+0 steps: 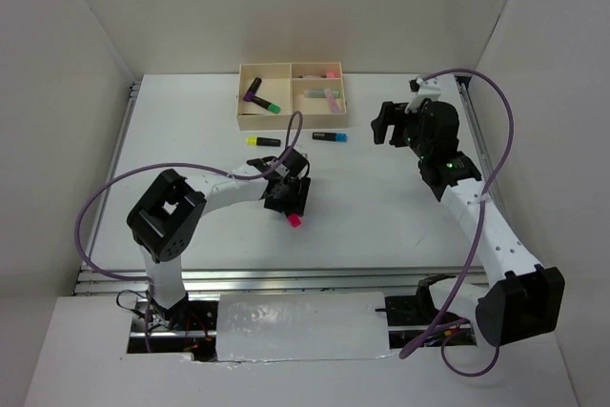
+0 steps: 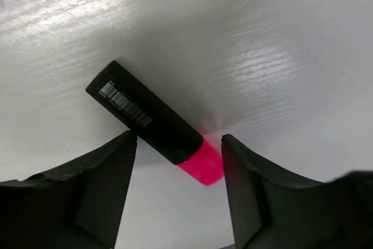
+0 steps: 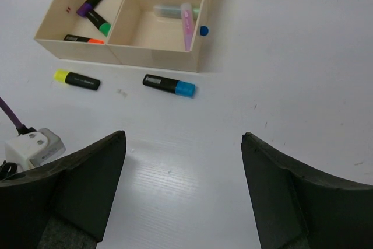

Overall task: Sort the stationery into containers
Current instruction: Pick up the pen from the center of the board.

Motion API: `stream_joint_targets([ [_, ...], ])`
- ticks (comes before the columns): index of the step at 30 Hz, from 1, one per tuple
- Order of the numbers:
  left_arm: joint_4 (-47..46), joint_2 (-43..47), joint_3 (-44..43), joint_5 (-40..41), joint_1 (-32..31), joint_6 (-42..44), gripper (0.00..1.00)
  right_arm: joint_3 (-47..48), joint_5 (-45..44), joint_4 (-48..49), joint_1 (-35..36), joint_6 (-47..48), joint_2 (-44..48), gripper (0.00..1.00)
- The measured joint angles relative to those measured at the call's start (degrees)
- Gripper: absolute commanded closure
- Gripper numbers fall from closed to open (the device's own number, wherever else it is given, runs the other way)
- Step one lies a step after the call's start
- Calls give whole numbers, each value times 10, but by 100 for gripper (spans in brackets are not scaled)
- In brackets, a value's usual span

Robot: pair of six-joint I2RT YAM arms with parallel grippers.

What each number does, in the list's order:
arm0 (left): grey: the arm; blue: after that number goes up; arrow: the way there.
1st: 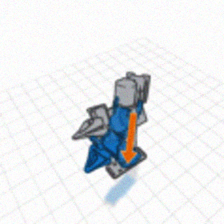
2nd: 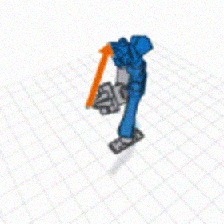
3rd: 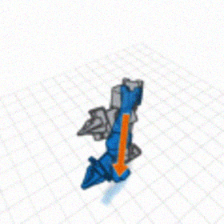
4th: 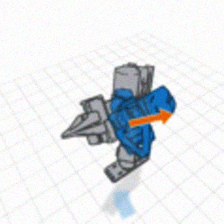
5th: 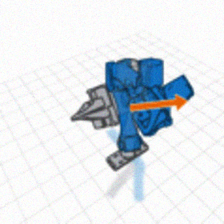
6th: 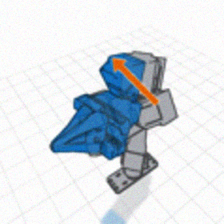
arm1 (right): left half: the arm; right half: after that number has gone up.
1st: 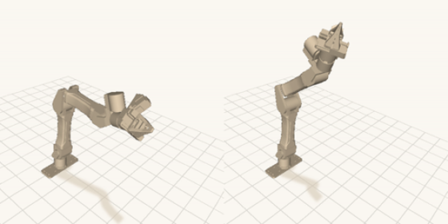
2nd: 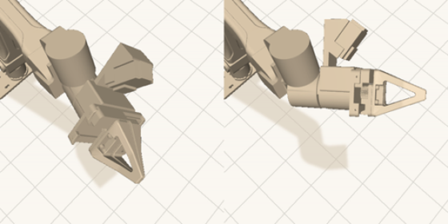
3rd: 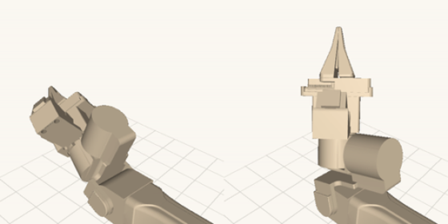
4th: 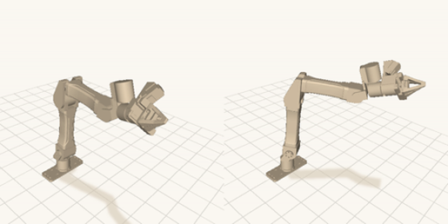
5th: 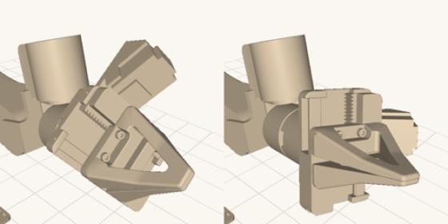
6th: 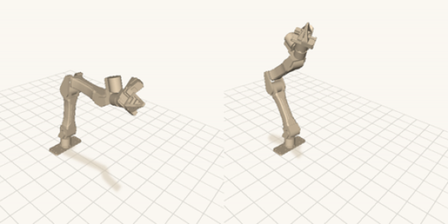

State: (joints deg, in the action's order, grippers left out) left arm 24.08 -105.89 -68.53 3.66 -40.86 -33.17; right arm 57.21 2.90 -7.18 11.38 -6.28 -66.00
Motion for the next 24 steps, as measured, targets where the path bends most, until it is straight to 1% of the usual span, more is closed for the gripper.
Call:
stream_joint_targets([
  [1,-2,0,2,5,0,0,32,4,2,-1,-2,-1,0,14],
  [2,-3,0,3,11,0,2,39,7,5,-2,-3,-1,0,15],
  [4,-6,0,6,22,0,6,46,10,9,-2,-4,-1,0,15],
  [5,-6,0,7,27,1,12,53,12,10,-3,-4,-2,0,15],
  [7,-10,2,11,34,4,18,60,13,14,-6,-4,-3,0,15],
  [8,-12,3,13,36,6,24,66,13,17,-8,-4,-3,0,16],
  [9,-14,5,14,36,9,31,70,13,22,-10,-4,-3,0,16],
  [10,-15,5,15,38,13,37,78,13,26,-12,-4,-3,0,17],
  [13,-14,5,14,35,29,62,92,13,48,-21,-5,4,0,17],
  [17,-3,13,5,21,57,112,97,13,101,-40,-12,31,-1,18],
  [19,-6,40,3,8,75,145,100,12,123,-47,-14,51,-3,19],
  [20,-10,60,-3,1,85,159,100,12,132,-50,-15,61,-7,20],
  [22,-24,97,-33,-11,109,186,100,12,146,-53,-15,76,-19,21],
  [24,-45,112,-91,-21,139,212,100,12,150,-56,-15,81,-40,21],
])
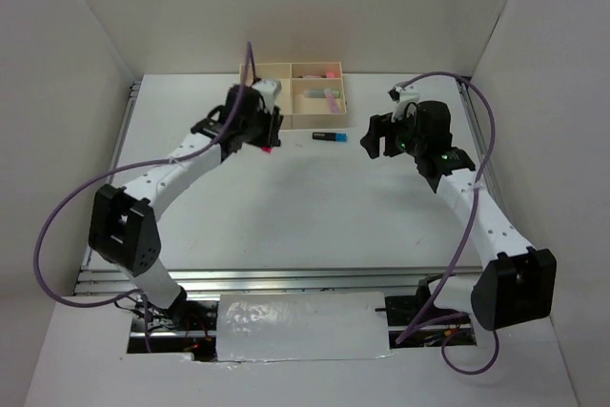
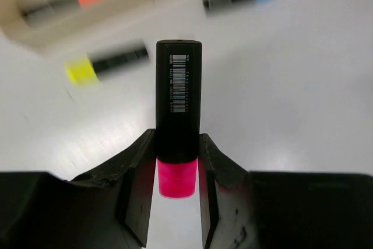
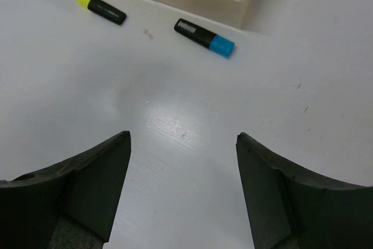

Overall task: Sort the stationery into containers
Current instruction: Pick up the pen from the center of the board, then place the pen in the storage box.

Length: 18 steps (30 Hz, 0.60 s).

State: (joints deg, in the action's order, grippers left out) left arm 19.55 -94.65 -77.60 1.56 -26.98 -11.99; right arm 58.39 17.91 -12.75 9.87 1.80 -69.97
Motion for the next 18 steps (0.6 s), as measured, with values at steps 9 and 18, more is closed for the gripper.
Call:
stream_joint_targets([
  [9,-148,-126,-236,-80,145,26,100,0,-7,0,-1,-72,-100,17],
  [18,-219,-358,-388,-144,172,10,84,1,-5,0,-2,-105,-119,16],
])
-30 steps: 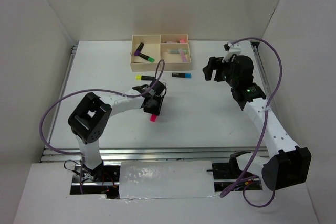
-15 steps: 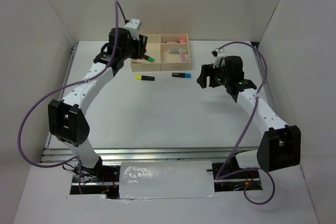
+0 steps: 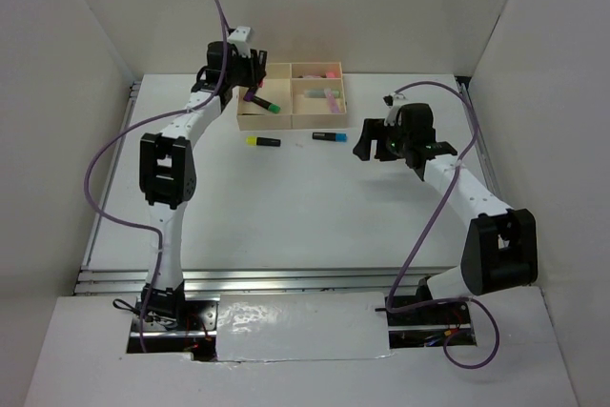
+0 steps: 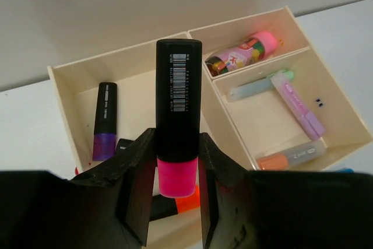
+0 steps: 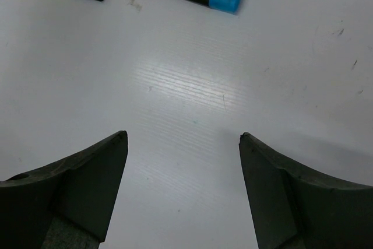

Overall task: Sort the stationery into containers
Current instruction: Place the pen in the storage box, then move the pen to the center of the board.

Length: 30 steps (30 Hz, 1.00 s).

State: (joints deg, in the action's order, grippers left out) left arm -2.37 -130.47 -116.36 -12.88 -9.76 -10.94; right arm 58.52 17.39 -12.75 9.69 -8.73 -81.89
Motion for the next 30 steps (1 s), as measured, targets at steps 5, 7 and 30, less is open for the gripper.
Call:
stream_joint_targets([
  [5,-2,-47,-23,-17,4,2,33,0,0,-1,-1,-4,0,16],
  [7,-2,-48,-22,-46,10,15,23,0,0,-2,-2,-4,0,15],
  [30,226,296,370,-419,153,275,34,110,-18,-10,22,32,-152,18],
])
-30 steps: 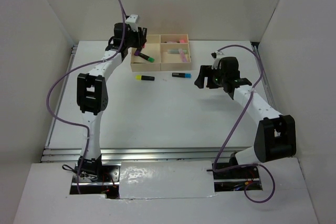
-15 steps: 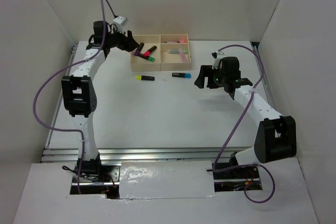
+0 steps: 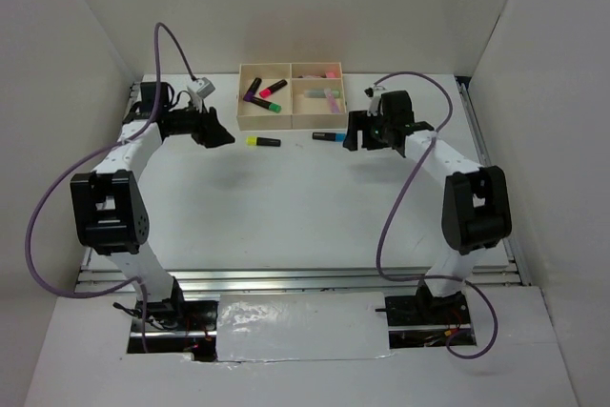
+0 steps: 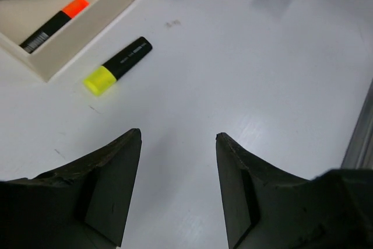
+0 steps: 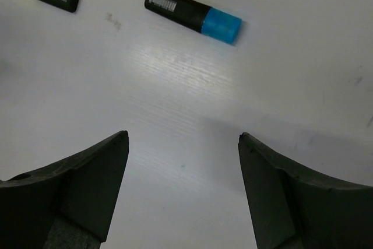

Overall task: Sort the stationery into containers
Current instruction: Move the pen to the center of the board.

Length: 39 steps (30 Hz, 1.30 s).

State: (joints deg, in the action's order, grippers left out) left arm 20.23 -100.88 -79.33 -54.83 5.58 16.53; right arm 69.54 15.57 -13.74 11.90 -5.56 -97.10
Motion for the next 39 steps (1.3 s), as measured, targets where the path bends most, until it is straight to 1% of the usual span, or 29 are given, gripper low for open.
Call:
stream_joint_targets([
  [3,17,26,14,-15,4,3,34,42,22,10,0,-15,-57,24],
  [4,18,36,17,-20,7,3,34,52,30,16,0,-20,-73,33],
  [6,24,58,25,-29,15,3,35,66,44,32,0,-26,-99,43],
  [7,25,70,31,-32,20,3,34,72,50,39,0,-28,-111,57],
  [9,29,91,42,-35,27,3,35,92,61,50,1,-30,-136,72],
  [10,31,99,45,-36,30,3,35,106,65,55,1,-32,-151,85],
  [13,41,106,47,-37,39,3,35,142,67,77,3,-40,-186,100],
  [17,42,106,54,-36,48,-3,35,160,36,91,14,-54,-204,100],
  [22,40,106,66,-35,54,-16,35,209,-32,90,35,-82,-234,100],
  [28,38,106,68,-33,56,-19,35,224,-121,79,52,-121,-243,100],
  [33,38,106,68,-33,58,-20,35,241,-153,56,54,-148,-252,100],
  [39,38,105,68,-30,59,-20,35,274,-166,24,55,-170,-271,100],
])
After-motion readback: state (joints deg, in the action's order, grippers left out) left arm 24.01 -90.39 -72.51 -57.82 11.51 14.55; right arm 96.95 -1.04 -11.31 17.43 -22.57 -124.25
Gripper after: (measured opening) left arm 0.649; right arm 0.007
